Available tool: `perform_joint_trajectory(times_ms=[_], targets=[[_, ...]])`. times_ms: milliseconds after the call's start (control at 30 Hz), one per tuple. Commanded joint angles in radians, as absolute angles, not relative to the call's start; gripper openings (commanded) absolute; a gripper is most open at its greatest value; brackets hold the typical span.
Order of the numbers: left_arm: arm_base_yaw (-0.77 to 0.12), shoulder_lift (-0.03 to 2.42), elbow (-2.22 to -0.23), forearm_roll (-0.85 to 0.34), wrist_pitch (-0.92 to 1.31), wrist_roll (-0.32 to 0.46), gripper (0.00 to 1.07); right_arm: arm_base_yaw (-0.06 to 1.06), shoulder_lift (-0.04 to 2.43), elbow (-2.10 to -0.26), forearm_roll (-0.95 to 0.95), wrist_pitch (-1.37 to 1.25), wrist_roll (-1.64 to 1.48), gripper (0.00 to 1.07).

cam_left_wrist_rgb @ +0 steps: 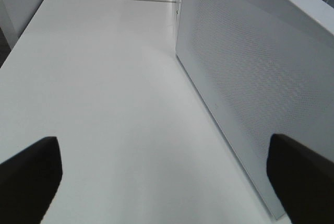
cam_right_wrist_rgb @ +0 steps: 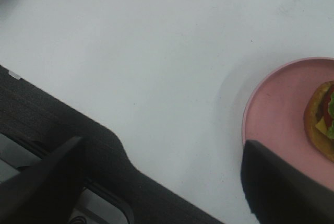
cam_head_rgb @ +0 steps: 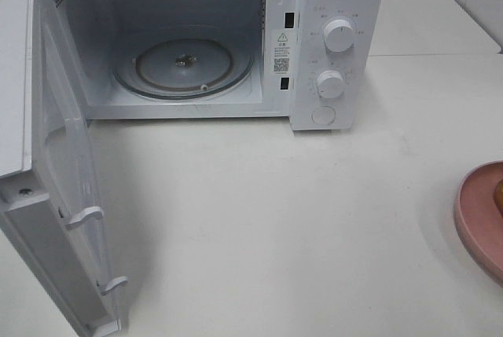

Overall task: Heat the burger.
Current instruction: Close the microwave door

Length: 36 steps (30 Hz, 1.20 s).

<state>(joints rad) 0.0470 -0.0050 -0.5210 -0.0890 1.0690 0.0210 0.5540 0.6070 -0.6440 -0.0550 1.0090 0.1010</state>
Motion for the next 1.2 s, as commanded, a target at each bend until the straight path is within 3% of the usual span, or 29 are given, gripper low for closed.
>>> perform_joint_trajectory(times_ms=[33, 500, 900, 1200], targets=[[0.051, -0.020, -0.518, -0.091, 1.071, 0.019, 1.00, 0.550, 0.538, -0.649, -0.056, 1.072, 0.088, 0.78], [0.051, -0.020, -0.518, -0.091, 1.071, 0.019, 1.00, 0.521, 0.355, -0.643, -0.072, 1.119, 0.090, 0.76], [0.051, -0.020, -0.518, -0.091, 1.071, 0.019, 1.00, 0.214, 0.160, -0.558, -0.030, 1.007, 0.013, 0.76], [0.051, -0.020, -0.518, -0.091, 1.071, 0.019, 1.00, 0.087, 0.064, -0.500, 0.033, 0.993, -0.037, 0.76]])
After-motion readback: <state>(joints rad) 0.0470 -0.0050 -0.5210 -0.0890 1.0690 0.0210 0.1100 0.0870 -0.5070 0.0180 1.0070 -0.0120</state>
